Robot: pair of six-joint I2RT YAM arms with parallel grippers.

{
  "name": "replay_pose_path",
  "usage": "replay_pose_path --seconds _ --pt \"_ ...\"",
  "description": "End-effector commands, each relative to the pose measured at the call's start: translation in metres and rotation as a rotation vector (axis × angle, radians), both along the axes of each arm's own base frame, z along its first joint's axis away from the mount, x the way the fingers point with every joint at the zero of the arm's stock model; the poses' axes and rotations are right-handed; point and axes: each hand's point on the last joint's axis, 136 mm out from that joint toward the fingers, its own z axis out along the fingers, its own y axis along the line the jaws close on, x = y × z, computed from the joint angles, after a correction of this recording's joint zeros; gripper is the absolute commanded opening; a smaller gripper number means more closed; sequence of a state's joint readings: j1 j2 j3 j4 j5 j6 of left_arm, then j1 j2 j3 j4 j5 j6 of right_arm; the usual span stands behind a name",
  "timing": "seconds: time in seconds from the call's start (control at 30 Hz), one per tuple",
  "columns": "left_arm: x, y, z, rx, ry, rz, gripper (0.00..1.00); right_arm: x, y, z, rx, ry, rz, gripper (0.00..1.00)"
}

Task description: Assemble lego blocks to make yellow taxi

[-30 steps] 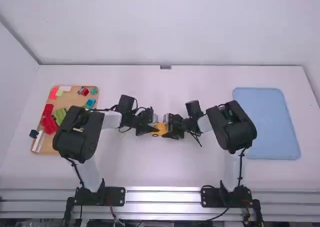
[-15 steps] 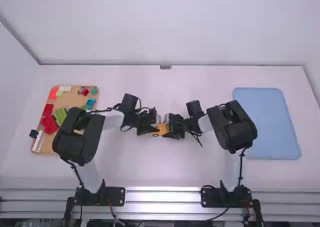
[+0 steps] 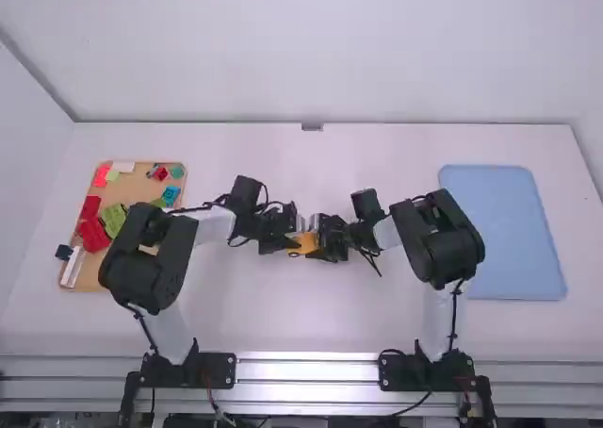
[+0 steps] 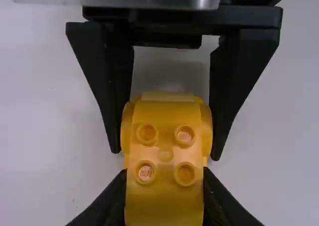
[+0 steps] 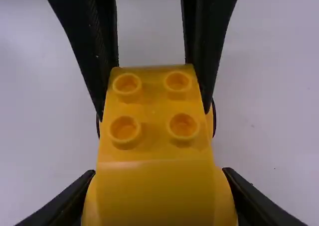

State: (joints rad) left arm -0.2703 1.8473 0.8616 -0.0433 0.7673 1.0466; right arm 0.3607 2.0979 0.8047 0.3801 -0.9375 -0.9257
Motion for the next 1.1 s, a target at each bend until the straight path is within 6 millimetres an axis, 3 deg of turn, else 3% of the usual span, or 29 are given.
replay_pose_path --seconds 0.0,0.2,0.4,0.53,0.6,0.63,0.67,0.8,0.93,1.03,1.07 --pt "0.003 0.003 -0.005 0.055 0.005 0.039 0.26 -0.002 0.002 -0.005 -0.018 0.013 -0.004 0.41" --pt "0.007 0.007 0.003 0.049 -0.011 0.053 0.45 -0.002 0.002 -0.005 -0.018 0.013 -0.004 0.42" --pt "0.009 0.007 0.005 0.045 -0.023 0.056 0.45 -0.002 0.002 -0.005 -0.018 0.013 -0.004 0.42" --pt "0.014 0.014 0.02 0.01 -0.044 0.071 0.44 -0.001 0.002 -0.006 -0.02 0.024 -0.016 0.43" --pt "0.016 0.02 0.038 -0.046 -0.068 0.066 0.52 0.0 0.002 -0.006 -0.022 0.027 -0.021 0.43" --pt "0.017 0.025 0.042 -0.054 -0.074 0.073 0.72 0.0 0.002 -0.006 -0.021 0.026 -0.021 0.43" --pt "0.02 0.033 0.049 -0.068 -0.08 0.095 0.99 0.0 0.002 -0.006 -0.021 0.025 -0.021 0.44" --pt "0.033 0.069 0.075 -0.134 -0.063 0.224 0.99 0.005 0.004 -0.001 -0.012 0.023 -0.025 0.45" --pt "0.051 0.116 0.089 -0.185 0.008 0.45 0.99 0.03 0.003 0.02 0.004 0.036 -0.105 0.44" --pt "0.068 0.146 0.089 -0.201 0.075 0.646 0.99 0.059 -0.015 0.044 -0.038 0.044 -0.247 0.44" --pt "0.076 0.161 0.086 -0.199 0.119 0.764 0.99 0.071 -0.03 0.056 -0.073 0.05 -0.328 0.44"
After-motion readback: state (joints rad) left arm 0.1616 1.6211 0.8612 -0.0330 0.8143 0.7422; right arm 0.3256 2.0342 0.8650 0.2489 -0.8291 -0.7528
